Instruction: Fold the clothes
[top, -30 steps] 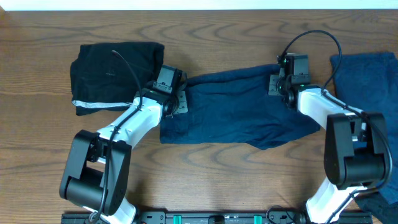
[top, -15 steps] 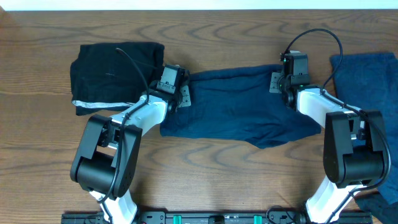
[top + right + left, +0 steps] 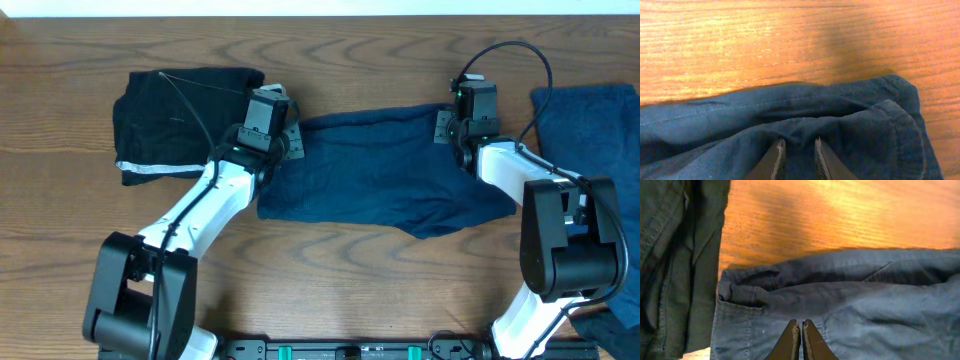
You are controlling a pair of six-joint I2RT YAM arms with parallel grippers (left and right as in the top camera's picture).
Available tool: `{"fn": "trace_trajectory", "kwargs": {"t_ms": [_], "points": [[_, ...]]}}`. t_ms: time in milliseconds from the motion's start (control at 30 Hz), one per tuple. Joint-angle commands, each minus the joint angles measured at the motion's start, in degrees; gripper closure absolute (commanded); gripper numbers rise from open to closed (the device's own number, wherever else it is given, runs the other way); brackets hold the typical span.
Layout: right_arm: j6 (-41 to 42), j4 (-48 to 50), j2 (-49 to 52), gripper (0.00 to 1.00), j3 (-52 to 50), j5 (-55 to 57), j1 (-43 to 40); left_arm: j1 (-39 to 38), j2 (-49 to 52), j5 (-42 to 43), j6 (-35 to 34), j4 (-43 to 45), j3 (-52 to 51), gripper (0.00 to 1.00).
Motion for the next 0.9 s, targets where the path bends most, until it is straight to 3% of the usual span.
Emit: {"fn": "trace_trajectory", "kwargs": {"t_ms": [0, 267, 533, 700, 867], "points": [[-1.5, 0.8, -0.9, 0.82, 0.2, 0.4, -1.0, 0.1, 3.8, -1.8, 0.8, 0.0, 0.4, 0.94], [-1.5, 5.6, -0.8, 0.84, 0.2, 0.4, -2.9, 0.4, 14.0, -3.7, 2.3, 7.5, 0.4, 0.93], [-1.5, 7.9, 3.3, 0.85, 0.1, 0.4, -3.4, 0.5, 15.4, -3.7, 2.3, 10.7, 0.4, 0.94], [-2.3, 11.1, 6.5, 0.88, 0.2, 0.4, -3.4, 0.5, 10.7, -3.5, 2.3, 8.3, 0.4, 0.94], [-2.6, 9.5, -0.3, 0.91, 0.2, -1.3, -3.2, 0.3, -0.1, -0.8, 2.3, 1.9, 0.4, 0.94]]}}
